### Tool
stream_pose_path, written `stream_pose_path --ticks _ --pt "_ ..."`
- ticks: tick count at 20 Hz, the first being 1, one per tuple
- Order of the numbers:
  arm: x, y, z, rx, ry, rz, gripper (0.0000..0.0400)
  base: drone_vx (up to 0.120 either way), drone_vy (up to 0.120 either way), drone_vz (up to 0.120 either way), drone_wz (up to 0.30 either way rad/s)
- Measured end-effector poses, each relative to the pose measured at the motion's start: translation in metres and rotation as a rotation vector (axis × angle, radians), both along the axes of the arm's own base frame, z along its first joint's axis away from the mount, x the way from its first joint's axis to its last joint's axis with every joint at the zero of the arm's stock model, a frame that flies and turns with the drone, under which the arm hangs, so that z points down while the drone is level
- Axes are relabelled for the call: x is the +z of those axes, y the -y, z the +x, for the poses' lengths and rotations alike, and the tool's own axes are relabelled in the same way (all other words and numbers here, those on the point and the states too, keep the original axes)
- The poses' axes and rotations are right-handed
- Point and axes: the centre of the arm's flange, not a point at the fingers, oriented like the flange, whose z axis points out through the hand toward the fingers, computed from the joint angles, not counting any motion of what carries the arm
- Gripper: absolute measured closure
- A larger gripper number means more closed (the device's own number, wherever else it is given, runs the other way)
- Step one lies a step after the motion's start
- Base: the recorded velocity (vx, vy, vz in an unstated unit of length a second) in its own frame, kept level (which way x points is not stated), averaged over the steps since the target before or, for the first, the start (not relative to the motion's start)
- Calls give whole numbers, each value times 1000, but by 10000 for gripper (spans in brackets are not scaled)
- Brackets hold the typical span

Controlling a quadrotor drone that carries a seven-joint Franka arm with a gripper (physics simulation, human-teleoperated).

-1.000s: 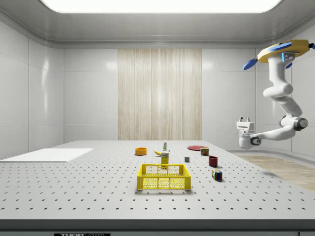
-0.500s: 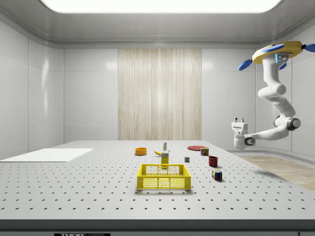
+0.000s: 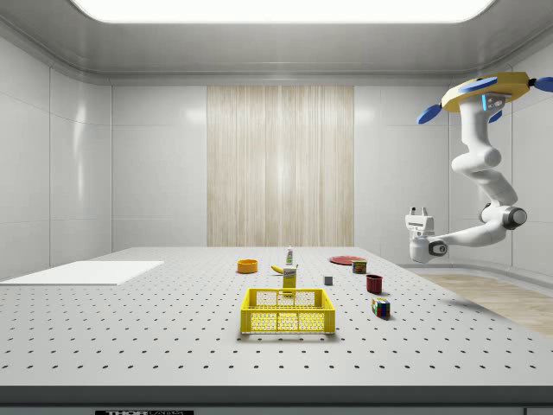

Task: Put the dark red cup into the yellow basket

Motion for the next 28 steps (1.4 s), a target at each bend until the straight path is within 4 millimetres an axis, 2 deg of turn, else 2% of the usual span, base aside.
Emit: stream_pose_path --ticks 8,10,15,24,28 --pt "0 -1 -1 0 6 -6 0 0 0 -90 0" --pt "0 -1 -1 0 8 -10 0 0 0 0 0" --pt "0 -3 -1 -1 11 -26 0 0 0 -120 0" --pt "-1 -13 -2 -3 18 -128 0 0 0 0 0" --pt "-3 -25 -2 -5 21 -253 0 110 0 0 0"
